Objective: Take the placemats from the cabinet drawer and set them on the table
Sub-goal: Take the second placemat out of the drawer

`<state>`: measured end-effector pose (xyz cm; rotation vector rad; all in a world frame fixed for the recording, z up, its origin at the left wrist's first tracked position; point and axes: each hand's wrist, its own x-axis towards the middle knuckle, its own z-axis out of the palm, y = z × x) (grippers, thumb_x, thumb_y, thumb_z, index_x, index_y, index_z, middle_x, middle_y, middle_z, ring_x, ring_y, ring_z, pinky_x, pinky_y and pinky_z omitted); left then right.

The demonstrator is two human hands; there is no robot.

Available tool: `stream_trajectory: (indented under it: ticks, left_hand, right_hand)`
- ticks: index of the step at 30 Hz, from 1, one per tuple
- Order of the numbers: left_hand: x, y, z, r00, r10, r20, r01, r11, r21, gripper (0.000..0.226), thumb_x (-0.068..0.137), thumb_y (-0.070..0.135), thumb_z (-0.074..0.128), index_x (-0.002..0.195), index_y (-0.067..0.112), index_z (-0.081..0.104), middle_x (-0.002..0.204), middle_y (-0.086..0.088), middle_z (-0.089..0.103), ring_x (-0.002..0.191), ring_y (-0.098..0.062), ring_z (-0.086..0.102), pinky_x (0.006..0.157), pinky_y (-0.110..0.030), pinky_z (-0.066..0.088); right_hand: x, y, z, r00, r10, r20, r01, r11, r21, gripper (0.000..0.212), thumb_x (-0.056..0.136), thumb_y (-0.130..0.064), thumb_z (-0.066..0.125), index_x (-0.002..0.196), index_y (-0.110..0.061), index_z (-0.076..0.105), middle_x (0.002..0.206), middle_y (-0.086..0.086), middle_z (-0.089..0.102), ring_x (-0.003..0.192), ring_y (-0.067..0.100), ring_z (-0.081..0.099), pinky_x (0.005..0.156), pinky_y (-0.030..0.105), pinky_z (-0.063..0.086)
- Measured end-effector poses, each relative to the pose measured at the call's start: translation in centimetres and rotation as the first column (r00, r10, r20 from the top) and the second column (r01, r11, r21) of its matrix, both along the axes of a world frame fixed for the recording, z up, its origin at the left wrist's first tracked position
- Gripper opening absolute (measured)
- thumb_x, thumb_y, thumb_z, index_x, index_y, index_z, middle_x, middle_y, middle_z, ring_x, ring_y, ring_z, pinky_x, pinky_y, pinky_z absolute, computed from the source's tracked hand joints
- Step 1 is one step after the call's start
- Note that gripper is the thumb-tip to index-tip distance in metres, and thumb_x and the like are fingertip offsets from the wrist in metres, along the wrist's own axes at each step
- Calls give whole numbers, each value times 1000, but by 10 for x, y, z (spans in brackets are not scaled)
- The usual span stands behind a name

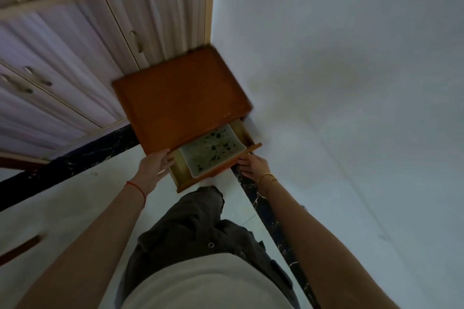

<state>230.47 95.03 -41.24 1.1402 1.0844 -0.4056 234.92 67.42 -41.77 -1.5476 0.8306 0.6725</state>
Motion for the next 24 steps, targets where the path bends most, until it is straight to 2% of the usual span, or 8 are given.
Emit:
stream_trajectory:
  ticks: [5, 13, 18, 20, 22, 24]
  left_hand:
    - [20, -10, -22, 996, 82, -44, -83, 997, -9, 33, 96, 24, 59, 126, 10, 58, 120, -9, 67, 108, -25, 63, 103, -41, 46]
    - [41, -18, -52, 985, 107, -136, -107, 994, 5, 23, 97, 25, 56, 117, 12, 59, 123, -9, 66, 112, -27, 62, 102, -40, 44]
    - [53, -24, -83, 978, 143, -150, -137, 989, 51, 33, 98, 24, 55, 125, 5, 60, 122, -11, 67, 110, -26, 62, 104, -40, 45]
    - [57, -30, -107, 974, 162, -156, -151, 986, 76, 27, 97, 23, 57, 117, 6, 62, 120, -13, 67, 112, -28, 63, 103, -40, 47]
    - [58, -38, -128, 967, 179, -180, -164, 982, 98, 20, 95, 22, 60, 110, 8, 59, 117, -13, 66, 108, -28, 62, 100, -39, 49]
    - [63, -47, -156, 966, 155, -208, -127, 982, 140, 19, 93, 24, 62, 106, 10, 57, 115, -13, 64, 104, -27, 60, 96, -38, 49]
  right_hand:
    - [51, -6, -25, 994, 83, -71, -84, 996, -16, 15, 94, -14, 48, 100, -4, 59, 78, 12, 58, 60, 19, 51, 57, 26, 42]
    - [107, -24, -72, 953, 238, -186, -261, 959, -110, 22, 95, -17, 51, 112, -5, 57, 97, 13, 63, 68, 19, 56, 61, 28, 50]
    - [143, -29, -112, 930, 318, -185, -342, 932, -120, 15, 97, -13, 49, 106, -5, 58, 83, 9, 62, 70, 21, 59, 65, 29, 52]
    - [156, -31, -140, 896, 406, -181, -433, 888, -152, 12, 93, -16, 53, 96, -10, 62, 89, 12, 65, 78, 26, 62, 76, 37, 56]
    - [164, -34, -170, 833, 524, -178, -553, 805, -215, 11, 81, -28, 56, 84, -20, 63, 105, 16, 69, 94, 32, 65, 91, 45, 54]
    - [171, -31, -195, 786, 589, -188, -618, 742, -260, 27, 81, -33, 52, 89, -11, 67, 109, 24, 66, 93, 33, 64, 88, 41, 53]
